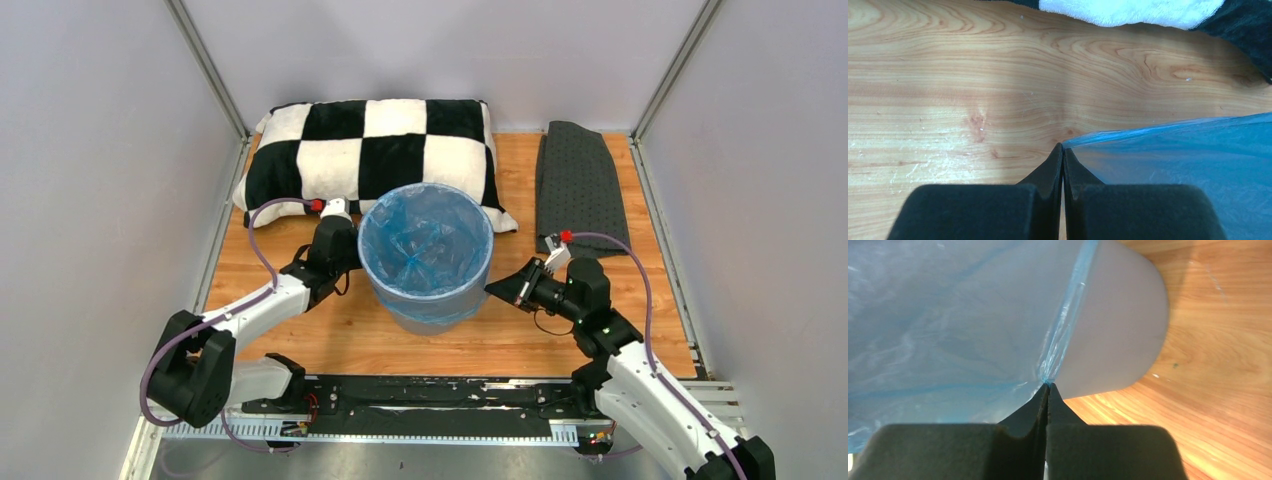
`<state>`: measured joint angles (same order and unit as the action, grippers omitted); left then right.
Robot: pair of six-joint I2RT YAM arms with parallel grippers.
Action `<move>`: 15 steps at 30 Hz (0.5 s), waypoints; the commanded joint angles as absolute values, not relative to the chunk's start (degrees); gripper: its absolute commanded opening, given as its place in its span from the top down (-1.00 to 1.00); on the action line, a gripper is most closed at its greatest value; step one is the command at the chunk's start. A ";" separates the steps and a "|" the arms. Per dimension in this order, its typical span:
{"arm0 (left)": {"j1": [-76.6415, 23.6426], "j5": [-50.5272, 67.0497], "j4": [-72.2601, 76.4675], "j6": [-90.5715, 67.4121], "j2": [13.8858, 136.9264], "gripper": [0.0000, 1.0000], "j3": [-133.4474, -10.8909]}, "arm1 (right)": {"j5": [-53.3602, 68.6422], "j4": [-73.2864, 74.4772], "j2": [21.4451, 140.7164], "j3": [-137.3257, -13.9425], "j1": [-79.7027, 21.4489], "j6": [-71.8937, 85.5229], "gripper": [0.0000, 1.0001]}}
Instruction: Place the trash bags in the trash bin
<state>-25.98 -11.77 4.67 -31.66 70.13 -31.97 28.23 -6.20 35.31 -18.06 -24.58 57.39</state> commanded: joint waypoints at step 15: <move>-25.91 -15.37 6.11 -30.63 68.24 1.00 -27.61 | 13.19 7.51 46.82 -23.21 -24.31 39.98 1.00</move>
<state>-25.98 -12.49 4.93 -31.46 69.54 -29.56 19.33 3.55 45.15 -19.81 -24.58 44.95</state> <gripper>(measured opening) 0.001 0.001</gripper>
